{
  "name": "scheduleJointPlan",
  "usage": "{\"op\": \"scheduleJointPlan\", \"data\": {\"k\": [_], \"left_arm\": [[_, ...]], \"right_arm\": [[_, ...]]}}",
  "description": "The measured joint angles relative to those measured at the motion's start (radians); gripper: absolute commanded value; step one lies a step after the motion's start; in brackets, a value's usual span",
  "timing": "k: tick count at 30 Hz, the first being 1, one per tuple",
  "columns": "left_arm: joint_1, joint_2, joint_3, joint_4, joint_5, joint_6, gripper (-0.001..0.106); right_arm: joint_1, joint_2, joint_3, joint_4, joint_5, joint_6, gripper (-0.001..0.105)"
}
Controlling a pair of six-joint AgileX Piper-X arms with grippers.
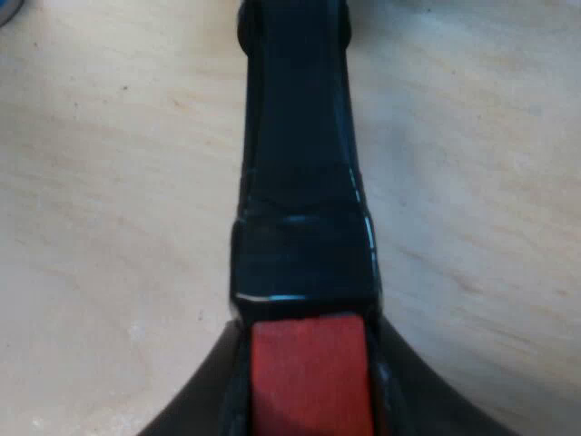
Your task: Grind coffee beans and then tamp
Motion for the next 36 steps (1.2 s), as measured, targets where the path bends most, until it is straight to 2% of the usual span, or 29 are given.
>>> {"op": "scheduleJointPlan", "data": {"k": [10, 14, 34, 36], "left_arm": [[0.0, 0.0, 0.0, 0.0, -0.009, 0.002, 0.086], [0.0, 0.0, 0.0, 0.0, -0.052, 0.002, 0.086], [0.0, 0.0, 0.017, -0.008, -0.059, 0.002, 0.086], [0.0, 0.0, 0.017, -0.008, -0.059, 0.002, 0.086]], "right_arm": [[0.0, 0.072, 0.0, -0.05, -0.05, 0.0, 0.0], [0.0, 0.076, 0.0, -0.057, -0.049, 0.0, 0.0], [0.0, 0.076, 0.0, -0.058, -0.062, 0.0, 0.0], [0.0, 0.076, 0.0, -0.058, -0.069, 0.0, 0.005]]}}
